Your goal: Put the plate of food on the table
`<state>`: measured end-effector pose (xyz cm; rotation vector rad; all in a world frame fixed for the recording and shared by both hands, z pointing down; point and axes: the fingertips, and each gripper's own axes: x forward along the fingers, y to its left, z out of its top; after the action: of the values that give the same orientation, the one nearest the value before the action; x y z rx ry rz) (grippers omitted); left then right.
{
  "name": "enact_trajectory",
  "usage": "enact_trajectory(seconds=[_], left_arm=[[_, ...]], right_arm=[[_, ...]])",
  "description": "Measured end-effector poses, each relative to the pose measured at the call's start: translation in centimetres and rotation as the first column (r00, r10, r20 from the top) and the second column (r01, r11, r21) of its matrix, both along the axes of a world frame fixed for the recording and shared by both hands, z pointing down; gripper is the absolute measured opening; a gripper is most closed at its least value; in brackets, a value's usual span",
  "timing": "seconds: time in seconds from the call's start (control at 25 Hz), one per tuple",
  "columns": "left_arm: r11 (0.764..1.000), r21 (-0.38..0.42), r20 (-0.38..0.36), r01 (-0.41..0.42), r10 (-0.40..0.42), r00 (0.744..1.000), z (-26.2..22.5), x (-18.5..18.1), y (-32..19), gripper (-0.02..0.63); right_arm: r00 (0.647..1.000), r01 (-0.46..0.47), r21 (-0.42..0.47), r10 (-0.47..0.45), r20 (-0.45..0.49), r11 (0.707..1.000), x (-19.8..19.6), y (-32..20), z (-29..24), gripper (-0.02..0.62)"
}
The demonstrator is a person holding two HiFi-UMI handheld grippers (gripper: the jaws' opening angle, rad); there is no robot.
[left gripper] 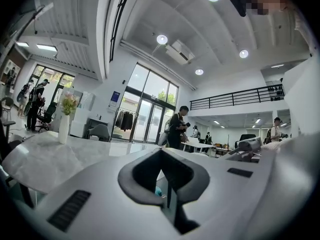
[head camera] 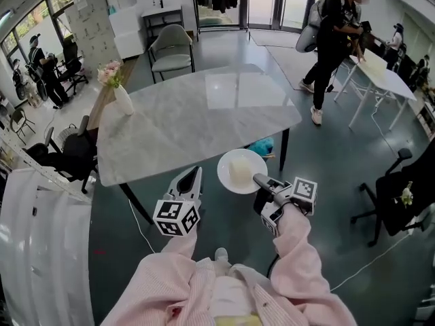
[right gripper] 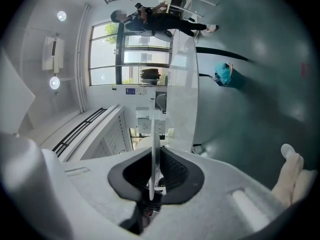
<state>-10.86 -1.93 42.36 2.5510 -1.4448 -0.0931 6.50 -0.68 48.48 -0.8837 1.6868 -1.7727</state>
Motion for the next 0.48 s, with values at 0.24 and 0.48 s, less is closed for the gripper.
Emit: enact_trajectory(seconds=[0.24,0.48], left_arm=[[1.0,-0.027,-0.002,-0.014,0.014,1.0,0.8,-0.1,-3.2,-0.003],[0.998,-0.054,-0.005,-0.017,0.017,1.0,1.5,-0.1,-6.4,-0.003]], right_arm=[[1.0,-0.009,0.004,0.008,0.008,1.0,-0.3,-3.2,0.2,0.028],[1.0,-0.011,-0.017,0.011,0.011,1.0,-0.3,-6.5,0.7,0.028]])
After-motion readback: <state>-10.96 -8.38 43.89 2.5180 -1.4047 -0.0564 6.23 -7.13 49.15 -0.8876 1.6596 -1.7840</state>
